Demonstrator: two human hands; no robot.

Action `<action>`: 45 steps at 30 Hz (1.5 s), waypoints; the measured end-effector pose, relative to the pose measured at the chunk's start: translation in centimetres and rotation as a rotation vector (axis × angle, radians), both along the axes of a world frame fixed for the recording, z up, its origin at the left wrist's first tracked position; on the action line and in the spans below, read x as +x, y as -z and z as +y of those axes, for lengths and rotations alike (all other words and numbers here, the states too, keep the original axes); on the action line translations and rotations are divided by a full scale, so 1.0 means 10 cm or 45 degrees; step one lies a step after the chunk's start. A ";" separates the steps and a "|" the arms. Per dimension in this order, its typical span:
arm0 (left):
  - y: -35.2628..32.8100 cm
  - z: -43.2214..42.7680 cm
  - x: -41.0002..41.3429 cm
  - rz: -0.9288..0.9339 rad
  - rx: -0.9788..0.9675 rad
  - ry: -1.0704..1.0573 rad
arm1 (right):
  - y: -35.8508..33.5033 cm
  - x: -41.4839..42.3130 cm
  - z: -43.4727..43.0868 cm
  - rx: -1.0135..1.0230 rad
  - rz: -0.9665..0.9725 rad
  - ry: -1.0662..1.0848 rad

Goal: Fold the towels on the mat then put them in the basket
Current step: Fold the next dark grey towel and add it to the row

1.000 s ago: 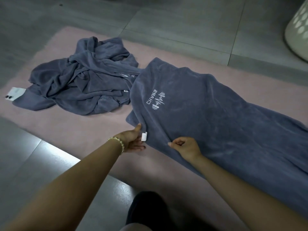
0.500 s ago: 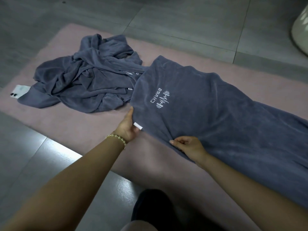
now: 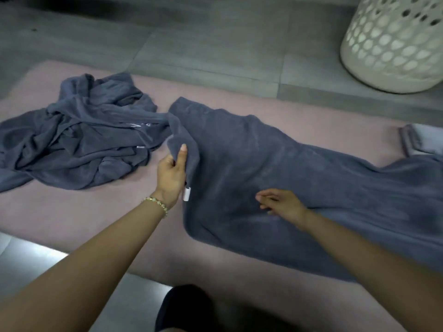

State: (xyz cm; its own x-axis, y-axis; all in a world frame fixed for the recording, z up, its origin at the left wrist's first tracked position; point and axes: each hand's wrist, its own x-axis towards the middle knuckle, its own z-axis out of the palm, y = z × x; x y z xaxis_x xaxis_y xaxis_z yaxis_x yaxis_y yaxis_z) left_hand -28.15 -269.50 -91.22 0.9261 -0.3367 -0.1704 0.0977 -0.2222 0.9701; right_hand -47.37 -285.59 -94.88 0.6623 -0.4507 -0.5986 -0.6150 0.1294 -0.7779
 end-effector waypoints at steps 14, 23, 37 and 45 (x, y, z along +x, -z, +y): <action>-0.39 -2.33 -2.64 0.246 -0.223 0.843 | -0.36 -2.65 -1.63 -0.504 -0.104 0.884; 0.00 -2.66 -3.66 0.404 -0.134 0.988 | 0.10 -4.14 -1.66 -0.473 0.324 1.401; 0.11 -2.58 -3.59 0.212 -0.047 0.875 | -0.19 -4.18 -1.46 -0.344 0.125 1.066; -0.18 -2.51 -2.73 0.179 -0.092 0.705 | -1.01 -3.16 -1.59 -0.466 -0.057 0.121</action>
State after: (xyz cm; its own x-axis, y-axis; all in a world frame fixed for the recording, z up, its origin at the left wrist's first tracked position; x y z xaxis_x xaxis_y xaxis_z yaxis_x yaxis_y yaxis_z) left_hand -55.44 -294.60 -89.37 0.5786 -0.7803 -0.2376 0.1151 -0.2104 0.9708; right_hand -79.02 -301.54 -84.76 0.6289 -0.6901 -0.3581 -0.5783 -0.1072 -0.8088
